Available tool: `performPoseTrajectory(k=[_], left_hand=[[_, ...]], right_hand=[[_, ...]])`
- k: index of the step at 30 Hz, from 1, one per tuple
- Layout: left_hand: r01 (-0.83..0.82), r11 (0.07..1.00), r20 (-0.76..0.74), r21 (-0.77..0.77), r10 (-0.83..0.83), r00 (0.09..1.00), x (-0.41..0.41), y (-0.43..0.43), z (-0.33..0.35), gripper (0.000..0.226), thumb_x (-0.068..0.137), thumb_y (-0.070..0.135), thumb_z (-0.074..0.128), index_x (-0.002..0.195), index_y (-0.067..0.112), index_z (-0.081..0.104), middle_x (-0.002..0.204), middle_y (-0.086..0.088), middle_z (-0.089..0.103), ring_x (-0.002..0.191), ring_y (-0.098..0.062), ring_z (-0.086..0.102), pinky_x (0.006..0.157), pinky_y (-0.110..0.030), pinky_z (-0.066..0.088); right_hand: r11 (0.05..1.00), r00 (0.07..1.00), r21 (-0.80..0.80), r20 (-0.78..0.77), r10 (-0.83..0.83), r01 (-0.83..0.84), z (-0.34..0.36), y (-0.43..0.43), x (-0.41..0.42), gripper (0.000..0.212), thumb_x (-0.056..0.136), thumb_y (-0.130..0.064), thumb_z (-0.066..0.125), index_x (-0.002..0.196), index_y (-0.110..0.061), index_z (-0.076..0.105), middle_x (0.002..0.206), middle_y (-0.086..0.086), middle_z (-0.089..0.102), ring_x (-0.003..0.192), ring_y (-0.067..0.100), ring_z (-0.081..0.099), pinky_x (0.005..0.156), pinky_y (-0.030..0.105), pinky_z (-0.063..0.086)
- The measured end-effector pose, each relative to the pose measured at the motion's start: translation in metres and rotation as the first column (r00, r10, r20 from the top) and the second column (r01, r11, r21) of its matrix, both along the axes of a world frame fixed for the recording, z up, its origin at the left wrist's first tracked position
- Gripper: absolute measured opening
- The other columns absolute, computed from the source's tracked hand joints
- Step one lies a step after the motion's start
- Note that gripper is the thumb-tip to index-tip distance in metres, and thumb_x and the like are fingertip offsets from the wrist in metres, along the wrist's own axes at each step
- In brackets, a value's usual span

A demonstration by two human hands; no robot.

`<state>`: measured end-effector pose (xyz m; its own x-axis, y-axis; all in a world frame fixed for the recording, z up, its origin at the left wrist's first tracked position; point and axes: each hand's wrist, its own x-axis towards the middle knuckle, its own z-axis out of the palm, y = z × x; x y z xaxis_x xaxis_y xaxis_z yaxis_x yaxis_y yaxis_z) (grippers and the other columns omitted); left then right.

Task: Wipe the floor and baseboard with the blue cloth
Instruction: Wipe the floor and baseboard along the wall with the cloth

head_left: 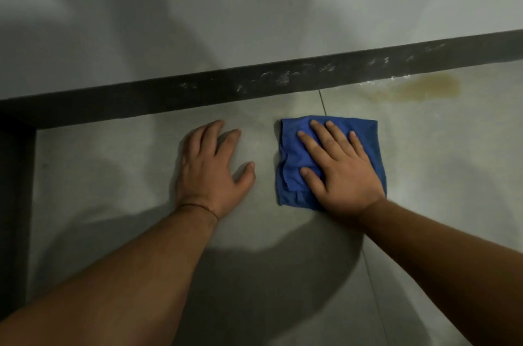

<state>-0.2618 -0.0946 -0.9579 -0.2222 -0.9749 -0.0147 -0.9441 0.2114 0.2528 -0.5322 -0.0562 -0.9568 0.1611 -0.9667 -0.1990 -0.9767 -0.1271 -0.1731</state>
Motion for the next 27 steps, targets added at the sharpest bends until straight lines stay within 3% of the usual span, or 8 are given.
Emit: performPoseTrajectory(k=[4,9,16,19,24,27], left_hand=[[-0.005,1.0,0.006,-0.001,0.005,1.0,-0.002,0.0,-0.001,0.07,0.088,0.066,0.045,0.147,0.028,0.044,0.157,-0.003,0.036,0.143,-0.032,0.033,0.113,-0.05,0.042],[-0.011,1.0,0.054,-0.01,0.011,0.998,-0.005,0.0,0.0,0.071,0.088,0.065,0.045,0.147,0.027,0.044,0.157,-0.005,0.036,0.143,-0.033,0.033,0.111,-0.051,0.042],[-0.025,0.999,0.066,0.029,0.023,0.998,-0.014,0.001,0.008,0.069,0.087,0.056,0.046,0.144,0.018,0.047,0.155,-0.012,0.039,0.139,-0.039,0.035,0.113,-0.057,0.038],[-0.026,0.999,0.0,-0.034,0.026,1.0,-0.038,0.001,0.012,0.061,0.085,0.045,0.05,0.136,0.01,0.055,0.147,-0.018,0.048,0.133,-0.04,0.043,0.114,-0.057,0.036],[0.114,0.991,-0.234,-0.066,-0.126,0.964,-0.121,0.007,0.02,0.052,0.087,0.041,0.052,0.129,0.012,0.059,0.145,-0.014,0.051,0.132,-0.032,0.047,0.111,-0.042,0.037],[0.08,0.997,-0.326,-0.013,-0.08,0.942,-0.148,0.013,0.016,0.052,0.087,0.04,0.051,0.128,0.009,0.059,0.144,-0.015,0.053,0.133,-0.031,0.047,0.113,-0.044,0.039]], right_hand=[[0.992,0.991,-0.004,-0.043,-0.124,0.124,0.0,-0.019,-0.024,0.07,0.101,-0.067,0.017,0.162,-0.038,-0.001,0.173,-0.004,0.003,0.16,0.02,0.001,0.129,0.051,0.002],[0.969,0.968,-0.005,-0.056,-0.246,0.246,-0.002,-0.063,0.007,0.072,0.1,-0.062,0.018,0.163,-0.03,0.004,0.173,0.006,0.003,0.159,0.029,0.0,0.127,0.057,0.001],[1.0,1.0,-0.018,0.017,0.003,-0.002,-0.002,0.005,-0.012,0.066,0.103,-0.06,0.023,0.163,-0.038,0.005,0.173,-0.006,0.006,0.16,0.02,0.001,0.128,0.053,0.005],[1.0,1.0,-0.021,0.02,-0.014,0.015,-0.003,0.019,-0.038,0.066,0.103,-0.06,0.022,0.163,-0.038,0.003,0.173,-0.008,0.005,0.16,0.018,0.001,0.128,0.053,0.007],[0.99,0.991,-0.03,-0.015,-0.136,0.135,-0.001,-0.006,-0.061,0.065,0.103,-0.058,0.018,0.163,-0.035,0.005,0.173,-0.006,0.006,0.16,0.02,0.003,0.129,0.051,0.005],[0.97,0.97,-0.026,-0.012,-0.241,0.24,0.0,-0.043,-0.063,0.064,0.103,-0.051,0.021,0.163,-0.032,0.01,0.173,-0.003,0.009,0.16,0.022,0.004,0.129,0.051,0.003]])
